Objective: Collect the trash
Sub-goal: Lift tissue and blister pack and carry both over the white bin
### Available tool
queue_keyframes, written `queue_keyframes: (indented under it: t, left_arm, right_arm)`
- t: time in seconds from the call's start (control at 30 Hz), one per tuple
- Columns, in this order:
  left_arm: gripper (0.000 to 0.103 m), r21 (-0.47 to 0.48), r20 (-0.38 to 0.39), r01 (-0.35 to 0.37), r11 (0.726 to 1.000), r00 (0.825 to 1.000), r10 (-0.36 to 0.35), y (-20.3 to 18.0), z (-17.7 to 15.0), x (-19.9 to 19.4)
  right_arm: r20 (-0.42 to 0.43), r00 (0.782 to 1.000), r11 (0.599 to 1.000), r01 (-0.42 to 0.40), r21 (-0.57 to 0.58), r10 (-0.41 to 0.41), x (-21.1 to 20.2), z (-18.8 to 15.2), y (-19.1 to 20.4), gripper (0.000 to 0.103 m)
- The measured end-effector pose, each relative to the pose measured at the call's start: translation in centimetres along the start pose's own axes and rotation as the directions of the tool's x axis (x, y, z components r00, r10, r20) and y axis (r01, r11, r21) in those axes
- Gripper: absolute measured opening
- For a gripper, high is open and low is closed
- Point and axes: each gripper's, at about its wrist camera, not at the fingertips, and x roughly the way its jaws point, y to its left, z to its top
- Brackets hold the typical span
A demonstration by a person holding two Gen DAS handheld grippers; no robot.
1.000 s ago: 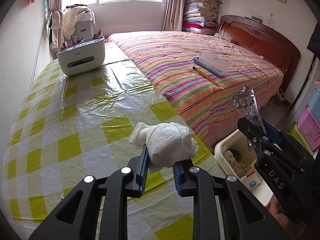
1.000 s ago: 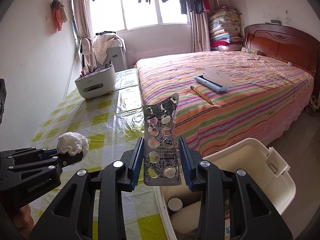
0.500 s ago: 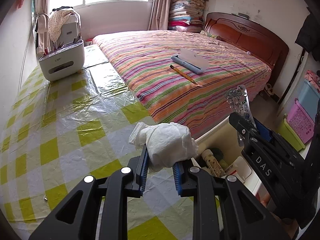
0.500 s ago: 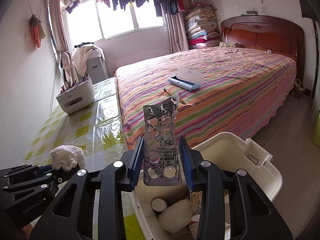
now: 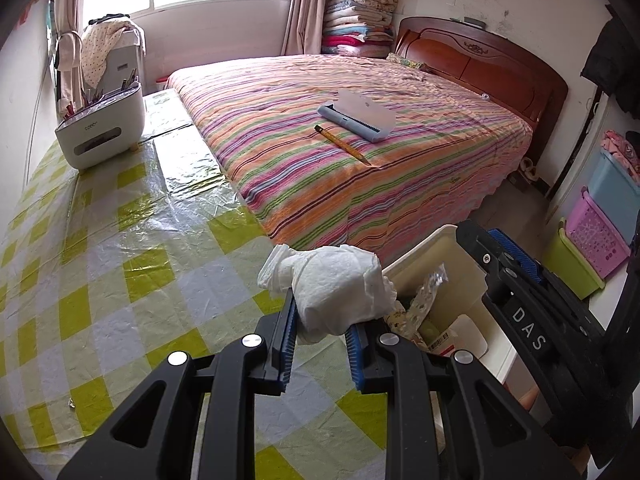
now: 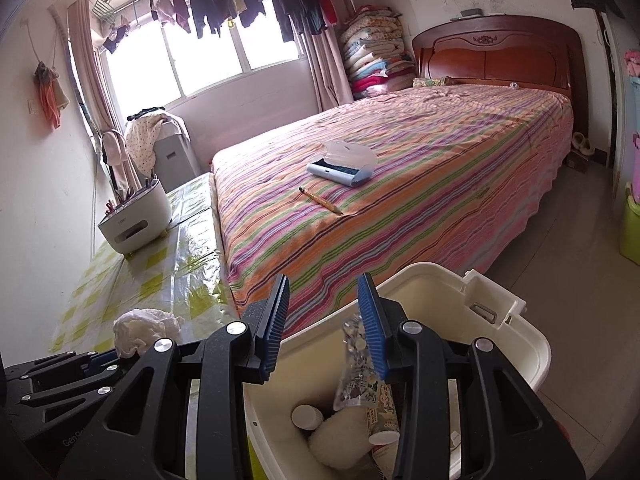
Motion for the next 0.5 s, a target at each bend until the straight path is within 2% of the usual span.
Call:
queue_keyframes:
  t: [0.4,0.5]
  left_arm:
    - [0.022,0.025,-0.01,0.019,1.0,1.0,-0.019,-1.7,0.3,0.9]
    - [0.022,0.025,-0.019,0.029,0.999,0.999,-0.028,-1.9,0.3,1.1]
  right_arm:
    - [0.042,0.999,0.996,-0.014,0.092,0.01,-0.7,0.4,-2.1,0.036]
    - [0.08,0.997,0.993,-0.001,0.12,-0.008,-1.4,0.6,-2.6,0.038]
